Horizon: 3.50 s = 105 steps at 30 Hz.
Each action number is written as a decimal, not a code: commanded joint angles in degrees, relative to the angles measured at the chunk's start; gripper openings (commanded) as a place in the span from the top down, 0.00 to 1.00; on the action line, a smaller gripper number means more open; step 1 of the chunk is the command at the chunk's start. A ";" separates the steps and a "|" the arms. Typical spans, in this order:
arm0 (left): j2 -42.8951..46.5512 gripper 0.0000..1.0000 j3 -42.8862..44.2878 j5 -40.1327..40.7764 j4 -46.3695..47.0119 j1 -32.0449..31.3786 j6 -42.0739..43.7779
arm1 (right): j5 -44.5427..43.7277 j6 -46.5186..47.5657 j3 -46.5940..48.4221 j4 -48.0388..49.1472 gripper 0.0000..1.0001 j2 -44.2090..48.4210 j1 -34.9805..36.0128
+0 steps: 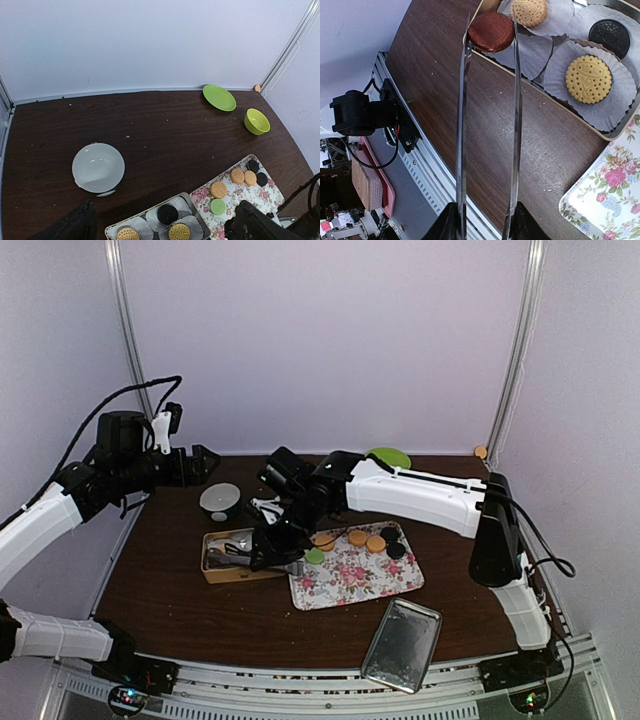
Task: Pack the cookies
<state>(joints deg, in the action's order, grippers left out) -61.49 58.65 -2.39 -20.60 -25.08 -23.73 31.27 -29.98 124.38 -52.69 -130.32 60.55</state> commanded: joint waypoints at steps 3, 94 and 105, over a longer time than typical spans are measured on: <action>0.52 0.03 1.41 -0.60 3.00 0.36 -0.28 | 1.15 -0.63 0.49 1.84 0.67 -0.81 -0.51; -0.30 0.02 1.36 -0.44 3.02 0.36 -0.09 | -12.74 -3.03 -21.54 23.03 0.58 19.19 -3.15; -0.84 0.02 1.20 -0.47 3.11 0.42 -0.31 | -43.01 -6.07 -65.61 25.02 0.58 56.85 -15.84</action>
<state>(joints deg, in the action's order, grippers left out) -61.98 58.65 -2.98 -20.56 -25.06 -23.94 3.77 -33.69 69.52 -26.55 -82.11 49.63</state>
